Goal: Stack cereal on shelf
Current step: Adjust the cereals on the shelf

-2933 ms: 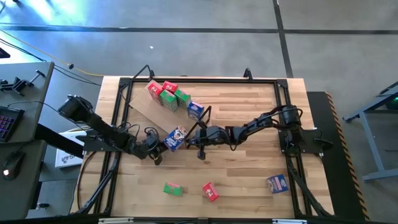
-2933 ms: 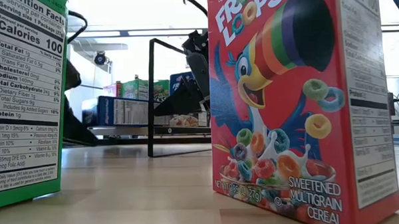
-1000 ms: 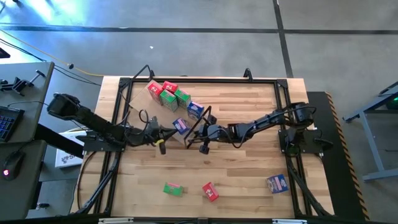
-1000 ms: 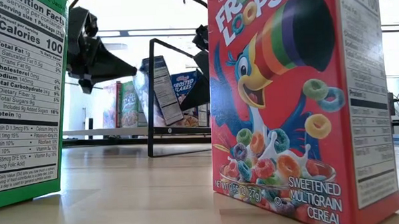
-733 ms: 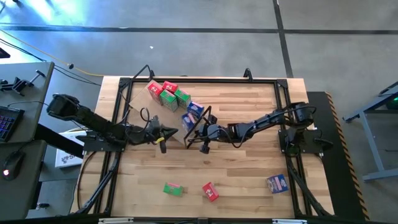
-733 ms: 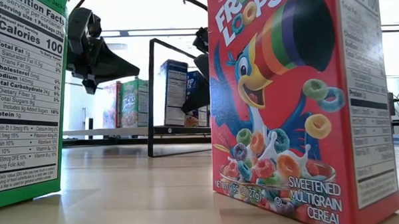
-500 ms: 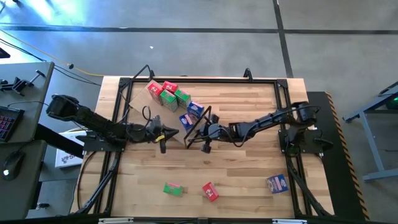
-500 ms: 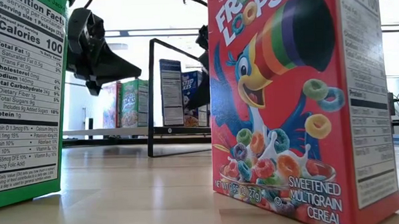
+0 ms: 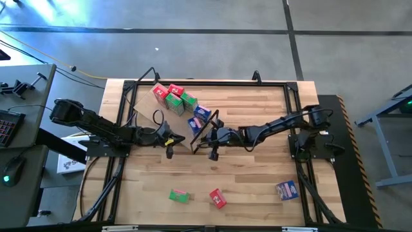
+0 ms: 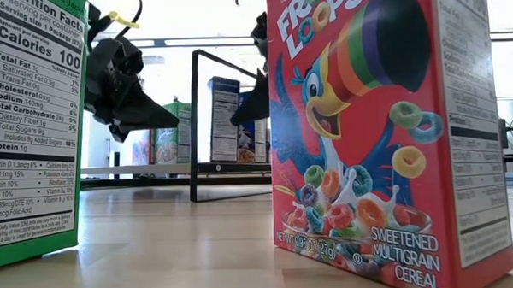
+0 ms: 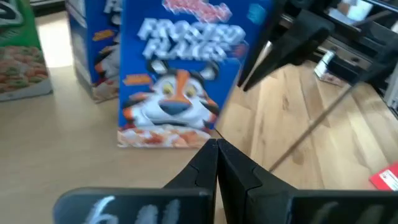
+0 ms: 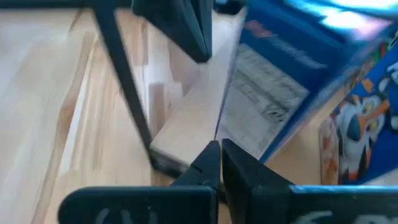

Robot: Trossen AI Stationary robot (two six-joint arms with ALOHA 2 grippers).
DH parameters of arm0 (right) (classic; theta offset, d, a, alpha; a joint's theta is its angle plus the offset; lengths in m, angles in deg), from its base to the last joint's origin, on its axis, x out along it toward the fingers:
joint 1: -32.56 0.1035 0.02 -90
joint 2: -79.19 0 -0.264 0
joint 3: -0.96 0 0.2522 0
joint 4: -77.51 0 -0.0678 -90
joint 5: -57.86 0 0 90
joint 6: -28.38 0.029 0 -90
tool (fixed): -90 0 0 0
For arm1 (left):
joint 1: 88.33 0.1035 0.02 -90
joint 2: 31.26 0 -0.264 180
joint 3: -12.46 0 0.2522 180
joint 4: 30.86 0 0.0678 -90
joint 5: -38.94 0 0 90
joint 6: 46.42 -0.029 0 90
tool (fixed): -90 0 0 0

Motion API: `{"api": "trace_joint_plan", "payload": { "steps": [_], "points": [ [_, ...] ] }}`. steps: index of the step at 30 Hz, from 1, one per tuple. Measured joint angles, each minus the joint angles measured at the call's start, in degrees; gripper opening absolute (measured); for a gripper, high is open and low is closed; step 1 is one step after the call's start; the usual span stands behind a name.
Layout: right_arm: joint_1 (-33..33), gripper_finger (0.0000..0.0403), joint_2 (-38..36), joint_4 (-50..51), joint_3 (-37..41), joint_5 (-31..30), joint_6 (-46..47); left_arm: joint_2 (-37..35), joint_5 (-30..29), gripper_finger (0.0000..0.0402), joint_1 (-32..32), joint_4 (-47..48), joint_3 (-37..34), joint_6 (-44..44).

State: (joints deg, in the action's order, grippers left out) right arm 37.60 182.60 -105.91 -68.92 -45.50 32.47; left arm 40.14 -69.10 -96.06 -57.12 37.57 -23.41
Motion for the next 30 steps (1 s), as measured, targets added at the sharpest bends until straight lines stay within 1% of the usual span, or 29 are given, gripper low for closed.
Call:
{"api": "trace_joint_plan", "payload": {
  "steps": [3, 7, 10, 17, 20, 23, 25, 27, 30],
  "points": [
    [-0.2, 0.0000, 1.4, -2.8, 0.0, -1.0, 1.2, 0.1, 0.0, 0.0001, 1.3, -0.1, 0.0, 0.0],
    [-0.2, 0.0000, 1.6, -3.0, 0.0, -7.1, 2.4, 0.1, 0.1, 0.0000, 3.2, -0.1, 0.0, -0.2],
    [-0.2, 0.0000, 1.6, -3.3, 0.0, -10.2, 2.5, 0.1, 2.1, 0.0000, 5.1, -0.1, 0.0, -0.1],
    [-0.2, 0.0000, 1.2, -2.2, 0.0, -10.8, 1.4, 0.1, 6.9, 0.0000, 7.8, -0.2, 0.0, -0.2],
    [-0.2, 0.0000, -0.7, 1.7, 0.0, -10.0, 0.5, 0.1, 8.2, 0.0000, 8.2, -0.7, 0.2, -0.3],
    [0.4, 0.0000, -4.0, 8.9, 0.0, -8.9, 0.6, 0.5, 8.7, 0.0000, 8.2, -0.9, 1.8, -2.9],
    [0.8, 0.0000, -6.3, 14.6, 0.0, -8.6, 1.0, 1.5, 8.7, 0.0000, 8.3, -0.8, 3.4, -5.6],
    [1.3, 0.0000, -8.6, 19.3, 0.0, -8.6, 2.1, 3.1, 9.9, 0.0000, 8.6, -0.8, 5.3, -7.3],
    [2.1, 0.0000, -11.4, 23.8, 0.1, -8.6, 3.2, 5.9, 11.6, 0.0000, 8.9, -0.5, 7.7, -9.4]
  ]
}}
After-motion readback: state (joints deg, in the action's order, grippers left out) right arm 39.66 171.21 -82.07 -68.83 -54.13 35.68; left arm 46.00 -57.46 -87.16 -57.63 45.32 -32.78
